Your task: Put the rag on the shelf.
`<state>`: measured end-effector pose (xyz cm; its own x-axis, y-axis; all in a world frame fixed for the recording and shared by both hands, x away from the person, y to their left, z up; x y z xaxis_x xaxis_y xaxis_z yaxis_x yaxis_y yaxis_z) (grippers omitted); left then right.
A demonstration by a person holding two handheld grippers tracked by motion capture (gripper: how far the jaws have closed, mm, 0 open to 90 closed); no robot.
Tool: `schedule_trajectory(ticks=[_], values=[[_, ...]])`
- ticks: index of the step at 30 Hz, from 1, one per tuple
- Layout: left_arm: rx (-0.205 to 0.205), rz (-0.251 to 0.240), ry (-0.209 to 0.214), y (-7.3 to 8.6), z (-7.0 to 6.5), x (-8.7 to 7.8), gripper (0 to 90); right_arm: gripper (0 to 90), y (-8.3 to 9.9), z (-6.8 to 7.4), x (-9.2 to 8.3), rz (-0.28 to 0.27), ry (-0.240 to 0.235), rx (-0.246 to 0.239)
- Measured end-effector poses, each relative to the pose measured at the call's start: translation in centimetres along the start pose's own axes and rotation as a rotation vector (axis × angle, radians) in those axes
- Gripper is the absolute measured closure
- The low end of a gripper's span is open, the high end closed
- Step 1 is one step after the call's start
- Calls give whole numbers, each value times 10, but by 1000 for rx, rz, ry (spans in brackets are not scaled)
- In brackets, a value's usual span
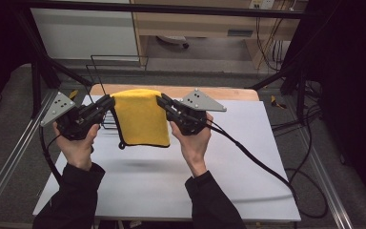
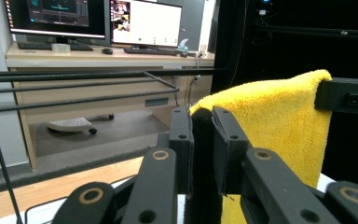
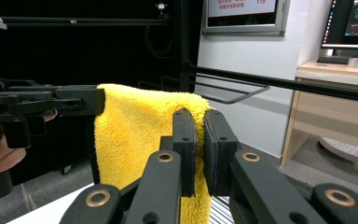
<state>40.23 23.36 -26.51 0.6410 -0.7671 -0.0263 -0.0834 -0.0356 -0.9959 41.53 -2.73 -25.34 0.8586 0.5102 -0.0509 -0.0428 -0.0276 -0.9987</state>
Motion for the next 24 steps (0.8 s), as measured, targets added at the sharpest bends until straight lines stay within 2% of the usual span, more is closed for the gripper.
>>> schedule_trajectory(ticks=[9, 24], values=[[0, -33, -16, -11, 6, -3, 790, 848, -9, 4, 8, -21, 0, 0], [23, -104, -50, -38, 18, -11, 791, 848, -34, 16, 23, -94, -3, -10]])
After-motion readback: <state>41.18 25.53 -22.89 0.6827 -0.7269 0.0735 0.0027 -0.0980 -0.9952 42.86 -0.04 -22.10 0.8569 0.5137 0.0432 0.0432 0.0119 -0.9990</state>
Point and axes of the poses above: each handheld gripper's, and its own axes: x roughly forward along the jaws, y roughly out of its underside, z roughly to its left, the point moved 3 cm from there along x, roughly forward along the jaws, and after that the axes turned 15 degrees about y, right-handed, at the moved point
